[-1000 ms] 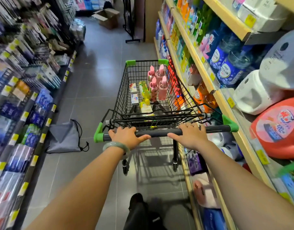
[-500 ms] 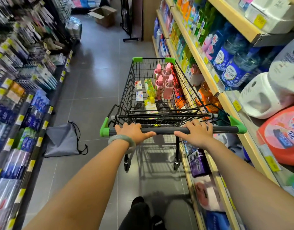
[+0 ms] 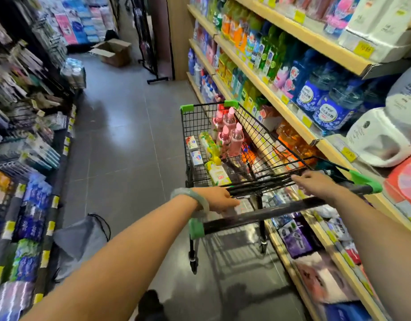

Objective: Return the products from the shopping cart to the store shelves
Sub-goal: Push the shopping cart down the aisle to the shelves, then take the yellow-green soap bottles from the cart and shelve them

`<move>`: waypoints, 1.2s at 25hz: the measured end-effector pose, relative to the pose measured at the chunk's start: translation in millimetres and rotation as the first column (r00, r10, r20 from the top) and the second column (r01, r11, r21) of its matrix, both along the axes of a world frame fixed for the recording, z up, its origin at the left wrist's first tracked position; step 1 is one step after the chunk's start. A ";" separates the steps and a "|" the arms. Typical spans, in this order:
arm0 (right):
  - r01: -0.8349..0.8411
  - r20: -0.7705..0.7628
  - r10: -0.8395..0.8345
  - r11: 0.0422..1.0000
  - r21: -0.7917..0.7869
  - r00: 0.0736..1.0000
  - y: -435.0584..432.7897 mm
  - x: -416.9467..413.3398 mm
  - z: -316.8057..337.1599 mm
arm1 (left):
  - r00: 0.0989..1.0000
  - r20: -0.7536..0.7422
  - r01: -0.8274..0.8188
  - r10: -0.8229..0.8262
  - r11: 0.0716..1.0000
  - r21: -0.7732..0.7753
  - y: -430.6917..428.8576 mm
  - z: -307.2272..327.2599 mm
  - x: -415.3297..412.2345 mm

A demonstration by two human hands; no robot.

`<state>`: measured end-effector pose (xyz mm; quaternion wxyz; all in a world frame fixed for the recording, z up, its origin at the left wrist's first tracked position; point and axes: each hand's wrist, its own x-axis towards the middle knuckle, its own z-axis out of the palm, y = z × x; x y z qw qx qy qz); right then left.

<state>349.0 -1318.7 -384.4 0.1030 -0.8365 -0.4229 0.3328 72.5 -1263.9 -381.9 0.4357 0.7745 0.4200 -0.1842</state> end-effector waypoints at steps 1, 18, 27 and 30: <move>0.071 0.124 -0.079 0.995 0.073 0.989 4.2 -15.4 0.2 | 0.999 0.039 0.009 -0.010 1.000 0.022 17.6 4.9 -17.9; 0.224 0.313 -0.327 0.919 0.323 0.892 203.1 -168.5 -26.6 | 0.977 0.120 0.139 -0.174 0.957 0.254 327.9 30.4 -136.2; 0.258 0.127 -0.271 0.960 0.110 0.954 392.0 -145.9 -38.7 | 0.934 -0.083 0.356 -0.347 0.883 0.305 544.7 75.5 -52.8; 0.294 0.119 -0.299 0.954 0.059 0.947 421.6 -135.3 -40.0 | 0.888 -0.124 0.459 -0.442 0.864 0.206 589.4 63.7 -17.8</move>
